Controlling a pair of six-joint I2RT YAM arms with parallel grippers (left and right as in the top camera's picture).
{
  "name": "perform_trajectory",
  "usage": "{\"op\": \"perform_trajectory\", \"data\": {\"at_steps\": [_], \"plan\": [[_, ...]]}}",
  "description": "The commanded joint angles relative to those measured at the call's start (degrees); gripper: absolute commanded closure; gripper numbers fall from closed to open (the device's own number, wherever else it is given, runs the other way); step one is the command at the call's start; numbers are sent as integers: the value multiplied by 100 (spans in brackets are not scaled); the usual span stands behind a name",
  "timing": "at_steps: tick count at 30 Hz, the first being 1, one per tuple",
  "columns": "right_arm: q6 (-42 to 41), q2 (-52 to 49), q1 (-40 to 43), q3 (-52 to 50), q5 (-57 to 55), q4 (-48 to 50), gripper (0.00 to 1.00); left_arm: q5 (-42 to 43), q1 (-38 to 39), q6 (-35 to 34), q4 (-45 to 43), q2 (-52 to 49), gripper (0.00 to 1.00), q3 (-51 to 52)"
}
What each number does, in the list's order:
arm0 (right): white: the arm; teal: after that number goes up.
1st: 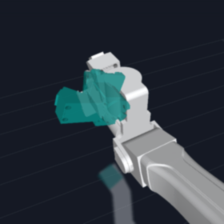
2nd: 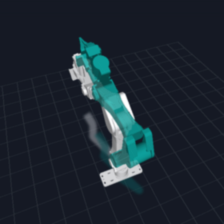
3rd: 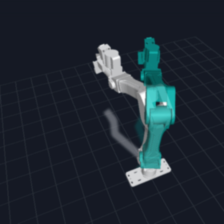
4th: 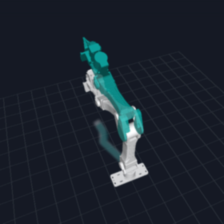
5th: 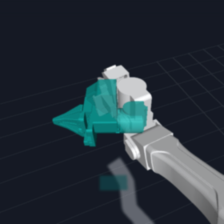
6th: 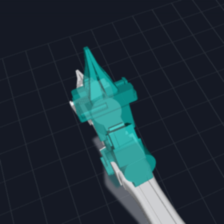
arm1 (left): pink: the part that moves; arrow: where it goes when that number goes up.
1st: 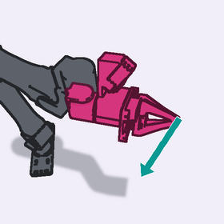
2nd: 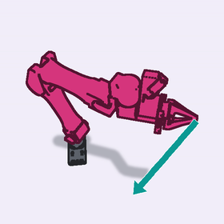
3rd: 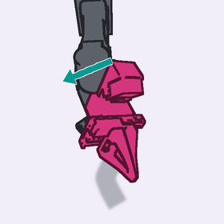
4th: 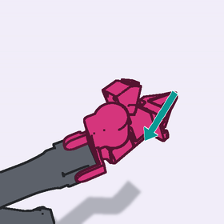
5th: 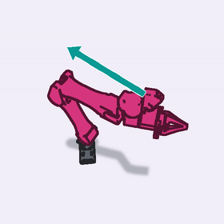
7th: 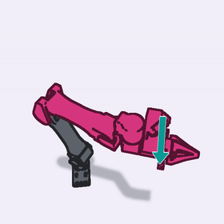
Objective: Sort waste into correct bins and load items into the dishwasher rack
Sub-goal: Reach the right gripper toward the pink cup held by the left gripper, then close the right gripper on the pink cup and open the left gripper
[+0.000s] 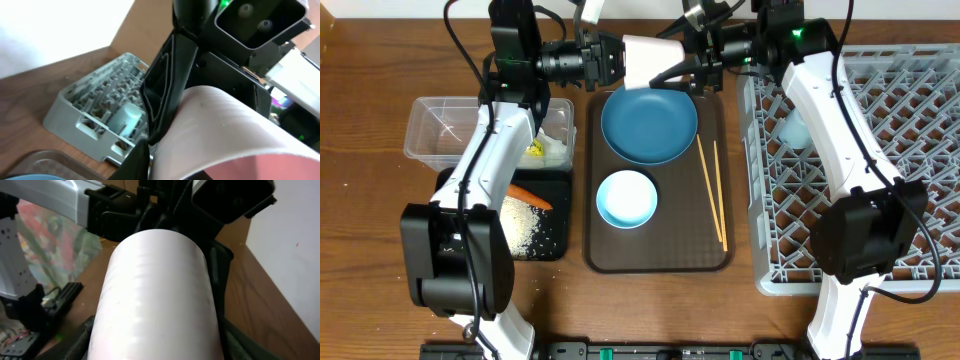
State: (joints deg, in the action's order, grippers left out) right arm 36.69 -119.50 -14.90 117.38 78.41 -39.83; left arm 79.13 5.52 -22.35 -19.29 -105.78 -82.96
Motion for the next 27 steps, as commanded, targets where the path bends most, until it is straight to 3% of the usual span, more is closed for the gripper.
{"op": "perform_trajectory", "data": {"at_steps": [1,8,9,20,27], "plan": [[-317,144,48,96,-85,197,61,-466,-4,240,118,-74,83,129],[-1014,144,264,96,-214,778,61,-1779,-4,861,1486,-74,83,223],[-1012,144,293,96,-214,780,61,-1886,-9,861,1554,-74,75,223],[-1768,155,872,96,-1331,704,63,-2339,-9,866,1578,-74,72,223],[-2479,313,1517,101,-3093,70,66,-2463,-7,861,1609,-74,71,223]]}}
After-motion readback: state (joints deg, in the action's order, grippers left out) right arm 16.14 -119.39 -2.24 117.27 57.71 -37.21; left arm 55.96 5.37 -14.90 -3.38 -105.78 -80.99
